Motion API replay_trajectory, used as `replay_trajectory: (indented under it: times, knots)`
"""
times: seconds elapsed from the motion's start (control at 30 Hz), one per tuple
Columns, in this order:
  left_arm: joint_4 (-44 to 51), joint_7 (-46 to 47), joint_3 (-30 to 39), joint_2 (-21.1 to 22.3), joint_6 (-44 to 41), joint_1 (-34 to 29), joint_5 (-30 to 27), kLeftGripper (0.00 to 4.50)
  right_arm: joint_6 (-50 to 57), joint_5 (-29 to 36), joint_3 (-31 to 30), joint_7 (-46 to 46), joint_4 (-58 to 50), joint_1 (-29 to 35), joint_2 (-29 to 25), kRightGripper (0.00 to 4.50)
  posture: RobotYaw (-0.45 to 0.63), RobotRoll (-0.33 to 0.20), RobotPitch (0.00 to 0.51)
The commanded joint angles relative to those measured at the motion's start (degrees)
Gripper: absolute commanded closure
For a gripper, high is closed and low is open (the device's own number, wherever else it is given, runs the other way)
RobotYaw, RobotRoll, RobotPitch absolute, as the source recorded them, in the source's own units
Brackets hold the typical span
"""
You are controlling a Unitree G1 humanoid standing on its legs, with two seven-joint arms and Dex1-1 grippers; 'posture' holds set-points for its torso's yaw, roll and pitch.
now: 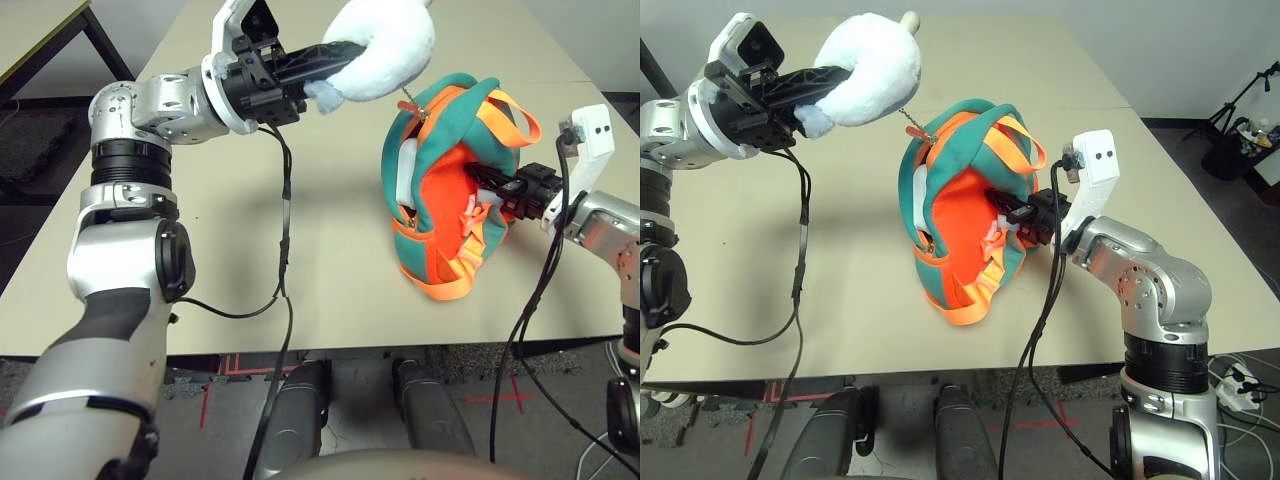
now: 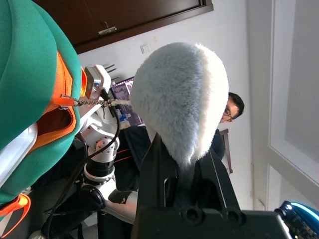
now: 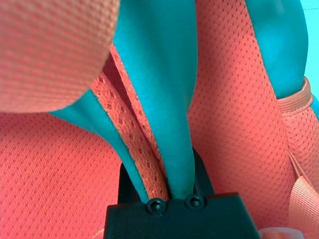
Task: Put the pencil case into the backpack and zip it.
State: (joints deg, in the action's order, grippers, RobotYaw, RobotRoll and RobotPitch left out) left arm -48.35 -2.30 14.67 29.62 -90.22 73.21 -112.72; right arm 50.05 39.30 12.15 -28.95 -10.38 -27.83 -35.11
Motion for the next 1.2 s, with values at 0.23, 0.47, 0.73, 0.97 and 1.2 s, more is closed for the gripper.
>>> replay_trajectory:
  times: [0.23, 0.47, 0.73, 0.97, 1.2]
  knots:
    - [-0.4, 10.73, 8.99, -2.54, 4.1, 4.65, -0.28, 4.37, 0.02, -3.71, -0.85, 2.48, 3.24, -0.95, 2.15, 4.39, 0.05, 0.0, 0.178]
    - [5.58, 15.36, 12.42, -5.68, 6.89, 2.89, -0.28, 4.37, -2.35, -6.38, -0.51, 4.69, 5.8, -2.86, 4.48, 4.39, 0.05, 0.0, 0.176]
    - [9.41, 16.91, 9.75, -5.78, 11.0, 1.76, -0.28, 4.37, -7.22, -10.11, -1.33, 7.13, 11.51, -8.58, 8.78, 4.39, 0.06, 0.0, 0.172]
    - [11.93, 15.97, 12.05, -8.36, 10.52, 0.79, -0.28, 4.37, -7.65, -11.68, -1.35, 7.07, 11.25, -7.66, 8.69, 4.39, 0.06, 0.0, 0.179]
    - [18.23, -9.39, -1.66, 0.64, -1.83, -10.31, -0.28, 4.37, -6.81, -12.53, -1.33, 7.03, 6.93, -1.3, 6.89, 4.39, 0.06, 0.0, 0.193]
